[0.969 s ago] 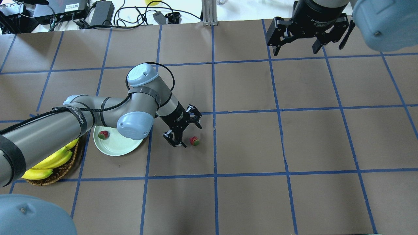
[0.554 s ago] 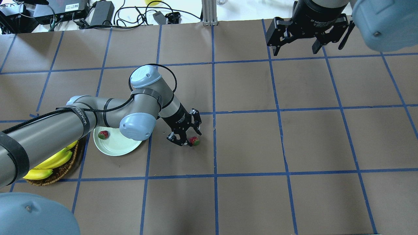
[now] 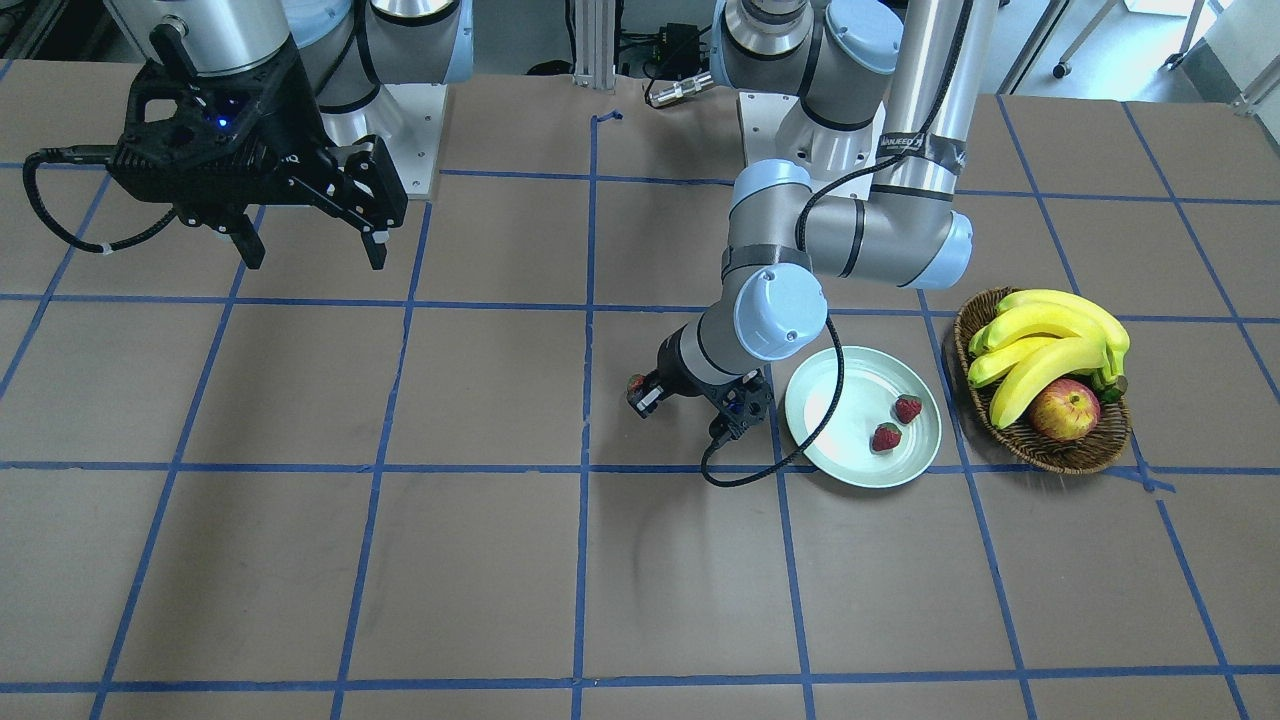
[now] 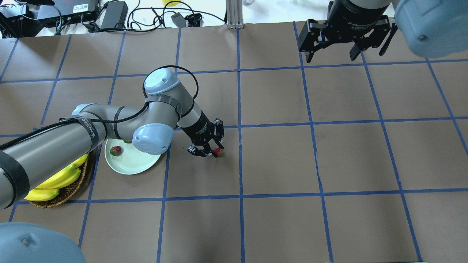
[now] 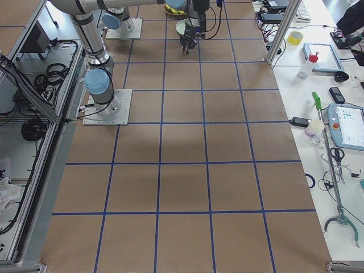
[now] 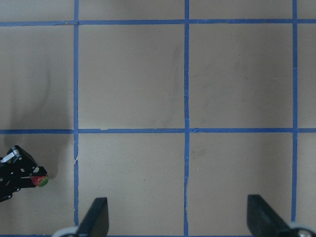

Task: Collect all strawberries into plate
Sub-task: 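Close the left gripper on the last strawberry, then carry the strawberry over the plate and release it from the left gripper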

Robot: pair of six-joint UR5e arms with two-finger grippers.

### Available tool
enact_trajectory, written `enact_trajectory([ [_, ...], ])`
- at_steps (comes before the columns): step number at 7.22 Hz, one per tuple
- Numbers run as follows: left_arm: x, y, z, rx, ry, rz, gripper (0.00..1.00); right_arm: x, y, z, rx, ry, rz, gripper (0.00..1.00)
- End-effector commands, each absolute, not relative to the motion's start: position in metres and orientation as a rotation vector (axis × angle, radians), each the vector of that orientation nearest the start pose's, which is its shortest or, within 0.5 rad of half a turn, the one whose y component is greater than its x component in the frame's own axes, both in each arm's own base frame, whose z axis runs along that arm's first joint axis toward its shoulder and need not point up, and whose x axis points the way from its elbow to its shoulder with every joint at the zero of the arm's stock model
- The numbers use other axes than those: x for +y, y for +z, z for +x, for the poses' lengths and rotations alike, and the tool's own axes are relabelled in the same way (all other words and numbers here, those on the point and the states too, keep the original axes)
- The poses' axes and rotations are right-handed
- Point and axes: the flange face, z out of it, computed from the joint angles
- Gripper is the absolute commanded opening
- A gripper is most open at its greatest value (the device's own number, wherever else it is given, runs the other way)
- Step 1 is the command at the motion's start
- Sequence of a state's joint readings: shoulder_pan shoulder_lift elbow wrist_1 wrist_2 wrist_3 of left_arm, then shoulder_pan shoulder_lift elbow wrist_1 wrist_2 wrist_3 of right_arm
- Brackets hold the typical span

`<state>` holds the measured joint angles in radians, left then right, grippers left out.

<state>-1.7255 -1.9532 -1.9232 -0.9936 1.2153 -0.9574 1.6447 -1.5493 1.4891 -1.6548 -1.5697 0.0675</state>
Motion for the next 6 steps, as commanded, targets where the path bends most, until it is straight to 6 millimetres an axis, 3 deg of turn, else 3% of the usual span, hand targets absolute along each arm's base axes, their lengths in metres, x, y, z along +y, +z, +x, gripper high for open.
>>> enact_trajectory([
  [1, -0.538, 0.232, -0.235, 3.094, 0.297, -1.089, 0.0, -0.502, 0.527, 0.171, 3.122, -0.225, -0.01, 1.0],
  [2, -0.546, 0.249, -0.213, 3.054, 0.296, -0.903, 0.0, -0.502, 0.526, 0.171, 3.122, -0.222, -0.01, 1.0],
  [4, -0.553, 0.268, -0.135, 3.046, 0.331, -0.692, 0.0, -0.502, 0.526, 0.171, 3.122, -0.222, -0.01, 1.0],
  [5, -0.549, 0.269, -0.098, 2.994, 0.39, -0.568, 0.0, -0.502, 0.527, 0.172, 3.122, -0.225, -0.012, 1.0],
  [6, -0.545, 0.262, -0.081, 2.987, 0.435, -0.489, 0.0, -0.502, 0.527, 0.172, 3.121, -0.227, -0.015, 1.0],
])
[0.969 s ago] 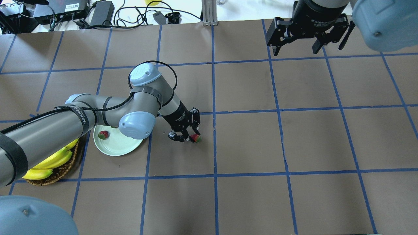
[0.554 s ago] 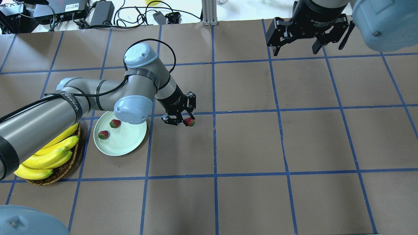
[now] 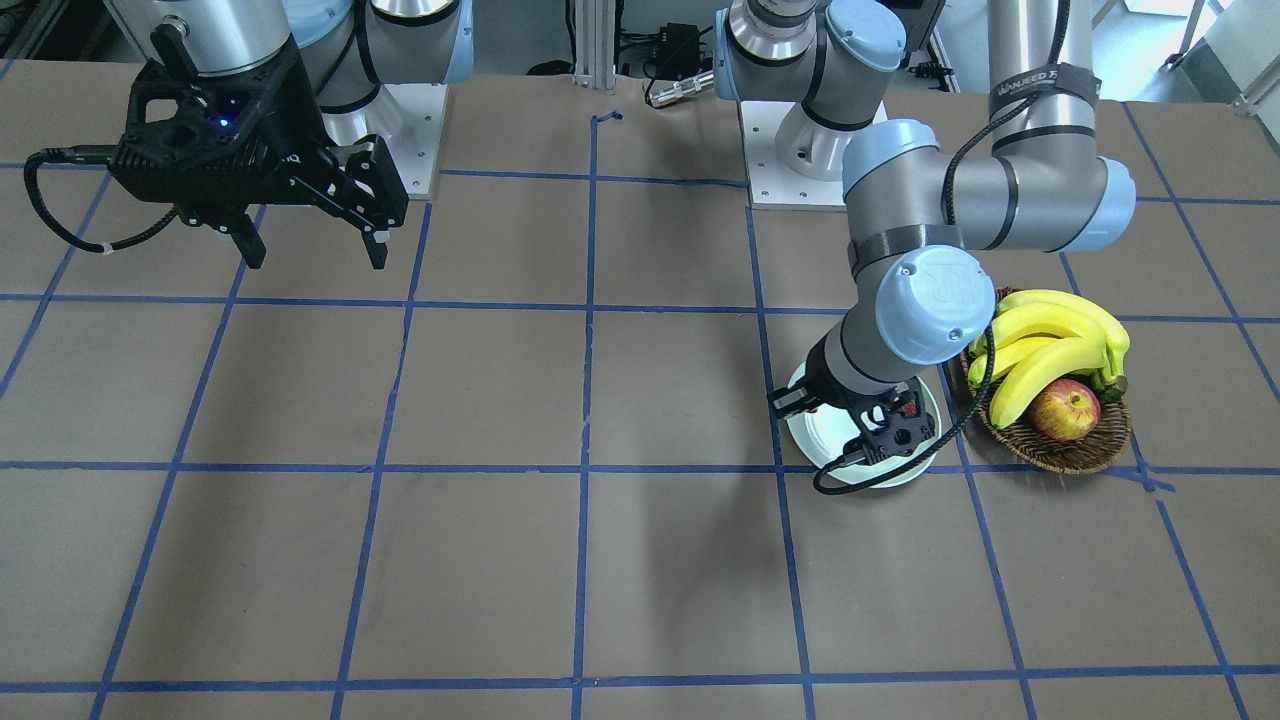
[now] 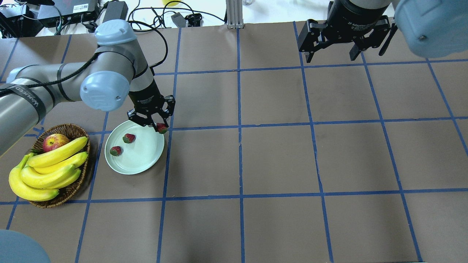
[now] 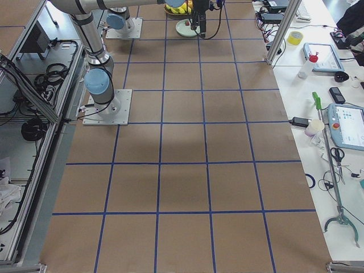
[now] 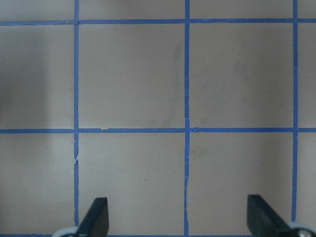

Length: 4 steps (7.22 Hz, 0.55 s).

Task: Collect all strawberries into plate
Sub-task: 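Carry the strawberry over the plate and release it from the left gripper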

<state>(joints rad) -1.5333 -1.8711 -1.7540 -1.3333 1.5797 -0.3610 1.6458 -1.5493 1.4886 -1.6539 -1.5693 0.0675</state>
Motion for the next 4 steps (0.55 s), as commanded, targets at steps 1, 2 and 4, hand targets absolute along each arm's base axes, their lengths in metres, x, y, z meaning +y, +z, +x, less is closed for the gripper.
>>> enact_trajectory([
  [1, -0.537, 0.25, -0.078, 2.987, 0.472, -0.488, 0.0, -0.502, 0.527, 0.172, 3.121, -0.227, -0.012, 1.0],
  [2, -0.539, 0.244, -0.077, 2.99, 0.471, -0.477, 0.0, -0.502, 0.527, 0.172, 3.122, -0.225, -0.012, 1.0],
  [4, -0.555, 0.238, -0.074, 3.046, 0.327, -0.334, 0.55, -0.501, 0.527, 0.174, 3.12, -0.227, -0.019, 1.0],
])
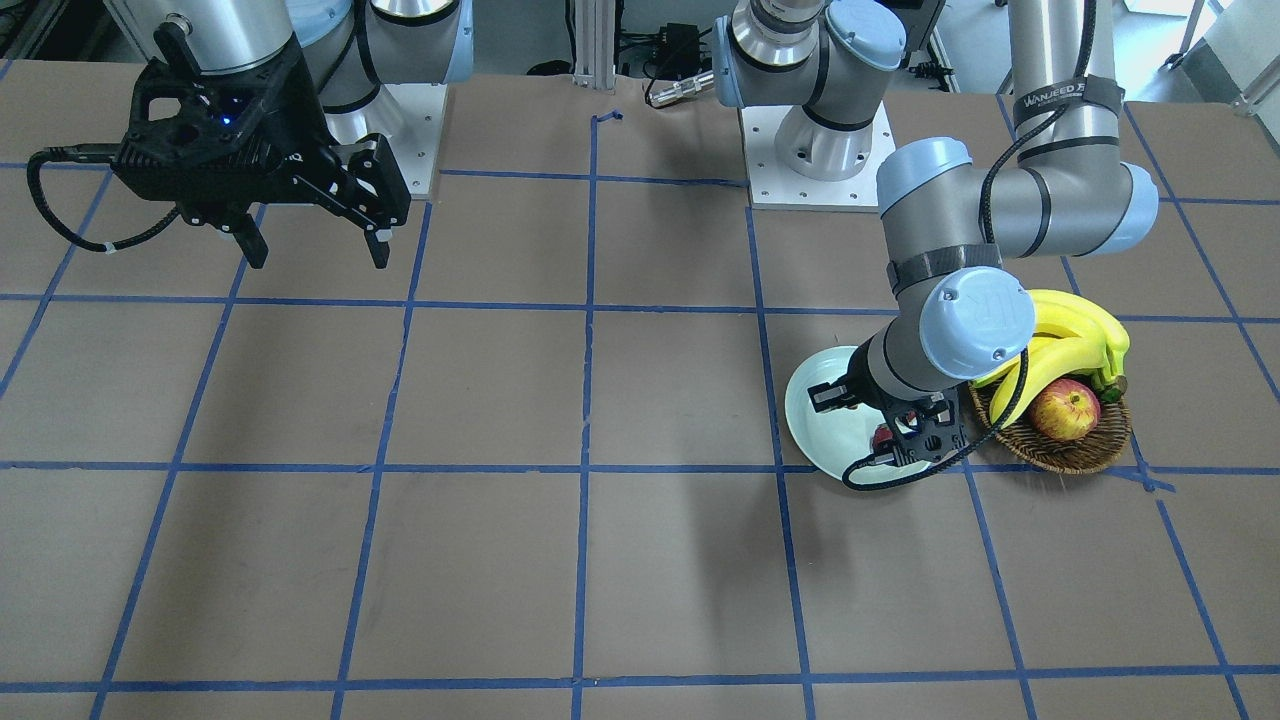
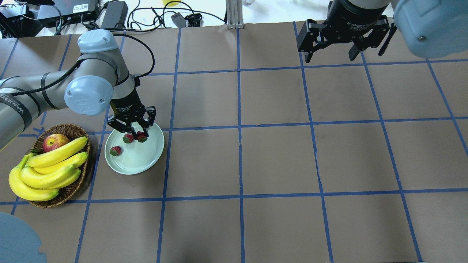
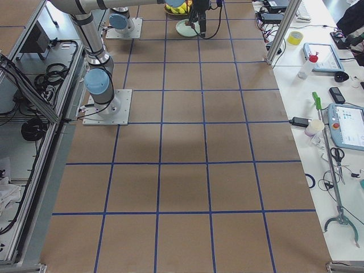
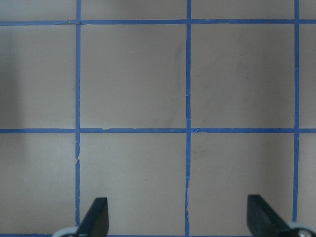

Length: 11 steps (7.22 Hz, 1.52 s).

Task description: Collect all strawberries into plate

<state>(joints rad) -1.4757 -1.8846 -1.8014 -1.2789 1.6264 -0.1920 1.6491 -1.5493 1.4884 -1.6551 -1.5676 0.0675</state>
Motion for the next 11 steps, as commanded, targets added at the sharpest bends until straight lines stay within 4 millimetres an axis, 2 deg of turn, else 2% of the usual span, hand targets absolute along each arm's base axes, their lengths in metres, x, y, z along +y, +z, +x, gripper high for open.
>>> enact_trajectory([
  [1, -0.555, 0.239, -0.074, 3.049, 0.322, -0.322, 0.82, -0.501, 0.526, 0.174, 3.12, -0.222, -0.019, 1.0],
  [2, -0.555, 0.24, -0.073, 3.047, 0.32, -0.326, 1.0, -0.502, 0.527, 0.171, 3.12, -0.224, -0.01, 1.0],
  [3, -0.556, 0.245, -0.073, 3.041, 0.314, -0.348, 1.0, -0.502, 0.528, 0.172, 3.118, -0.226, -0.01, 1.0],
  [5, -0.557, 0.278, -0.076, 3.054, 0.266, -0.353, 1.0, -0.501, 0.527, 0.172, 3.121, -0.22, -0.01, 1.0],
  [7, -0.571, 0.358, -0.089, 3.126, 0.16, -0.343, 1.0, -0.501, 0.527, 0.171, 3.124, -0.22, -0.014, 1.0],
  [8, -0.575, 0.389, -0.085, 3.197, 0.173, -0.384, 1.0, -0.501, 0.527, 0.171, 3.122, -0.22, -0.01, 1.0],
  [9, -0.577, 0.404, -0.073, 3.186, 0.138, -0.385, 1.0, -0.502, 0.528, 0.171, 3.122, -0.222, -0.01, 1.0],
  [10, -0.576, 0.423, -0.069, 3.161, 0.067, -0.381, 1.0, -0.501, 0.528, 0.172, 3.122, -0.225, -0.012, 1.0],
  [11, -0.572, 0.463, -0.07, 3.168, -0.045, -0.377, 1.0, -0.502, 0.528, 0.171, 3.122, -0.225, -0.01, 1.0],
])
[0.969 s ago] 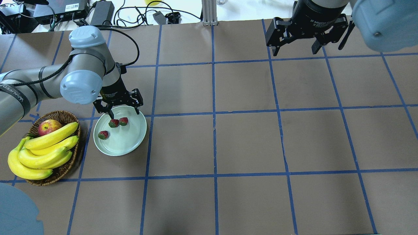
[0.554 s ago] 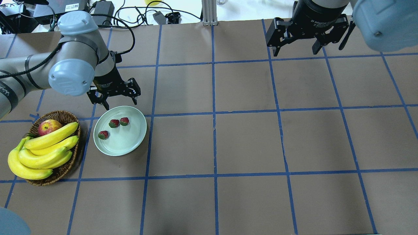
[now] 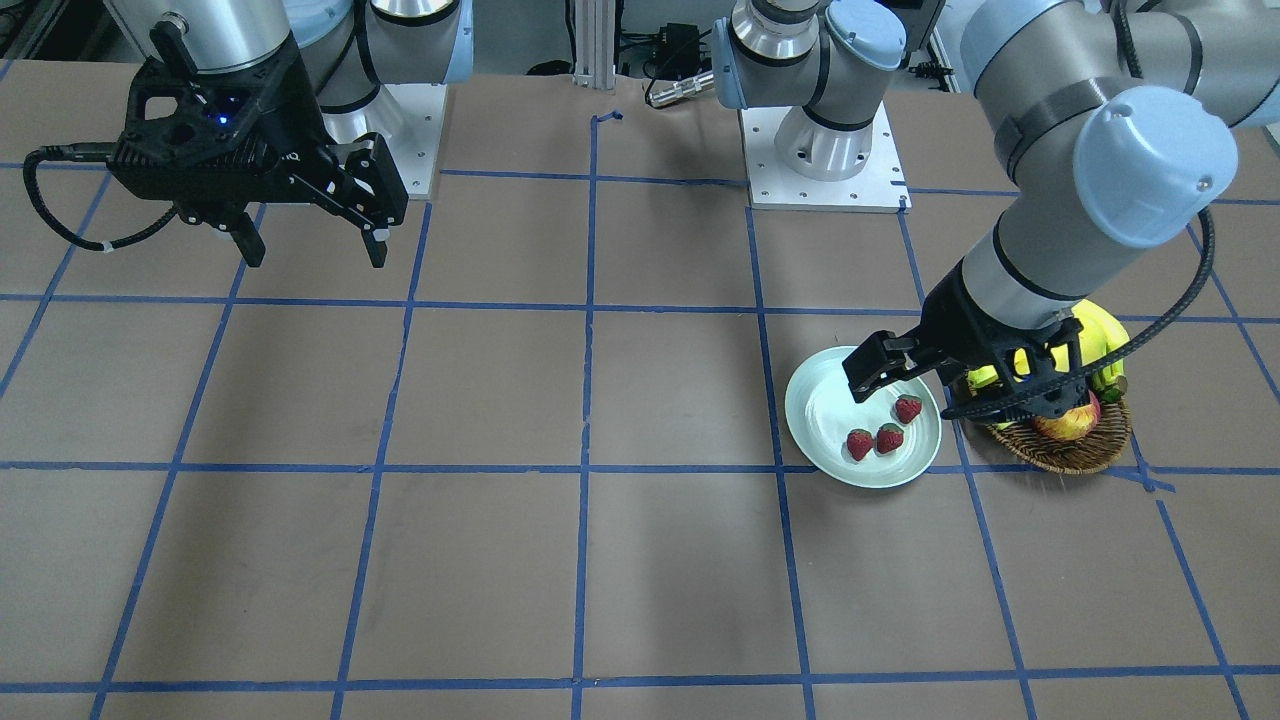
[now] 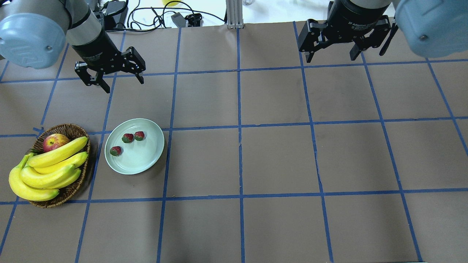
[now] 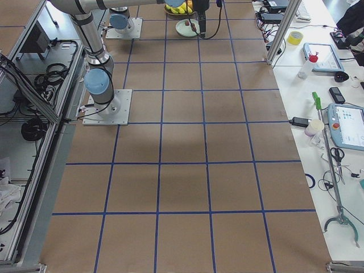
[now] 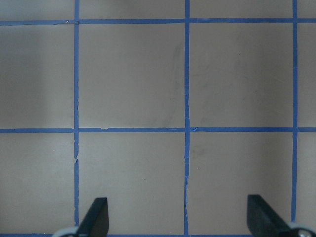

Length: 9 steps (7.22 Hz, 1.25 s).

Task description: Collect all strawberries into plate

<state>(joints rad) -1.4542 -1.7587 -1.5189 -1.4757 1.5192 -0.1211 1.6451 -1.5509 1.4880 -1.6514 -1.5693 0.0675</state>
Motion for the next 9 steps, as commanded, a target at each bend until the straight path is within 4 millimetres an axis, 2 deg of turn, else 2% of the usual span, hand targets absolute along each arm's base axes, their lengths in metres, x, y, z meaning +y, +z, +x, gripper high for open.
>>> enact_trajectory([
  [1, -0.563, 0.512, -0.071, 3.153, -0.152, -0.371, 1.0, -0.501, 0.528, 0.172, 3.119, -0.222, -0.012, 1.0],
  [2, -0.549, 0.545, -0.079, 3.155, -0.204, -0.351, 1.0, -0.502, 0.531, 0.172, 3.119, -0.231, -0.01, 1.0],
  [3, -0.529, 0.57, -0.086, 3.153, -0.26, -0.335, 1.0, -0.502, 0.53, 0.171, 3.12, -0.227, -0.008, 1.0],
  [4, -0.523, 0.57, -0.087, 3.151, -0.248, -0.335, 1.0, -0.502, 0.528, 0.172, 3.119, -0.222, -0.01, 1.0],
  [5, -0.525, 0.564, -0.088, 3.156, -0.231, -0.302, 1.0, -0.501, 0.528, 0.171, 3.124, -0.218, -0.007, 1.0],
  [6, -0.52, 0.561, -0.093, 3.162, -0.219, -0.138, 1.0, -0.501, 0.528, 0.171, 3.124, -0.218, -0.01, 1.0],
  [9, -0.506, 0.524, -0.137, 3.173, -0.113, 0.031, 1.0, -0.501, 0.527, 0.171, 3.124, -0.215, -0.007, 1.0],
])
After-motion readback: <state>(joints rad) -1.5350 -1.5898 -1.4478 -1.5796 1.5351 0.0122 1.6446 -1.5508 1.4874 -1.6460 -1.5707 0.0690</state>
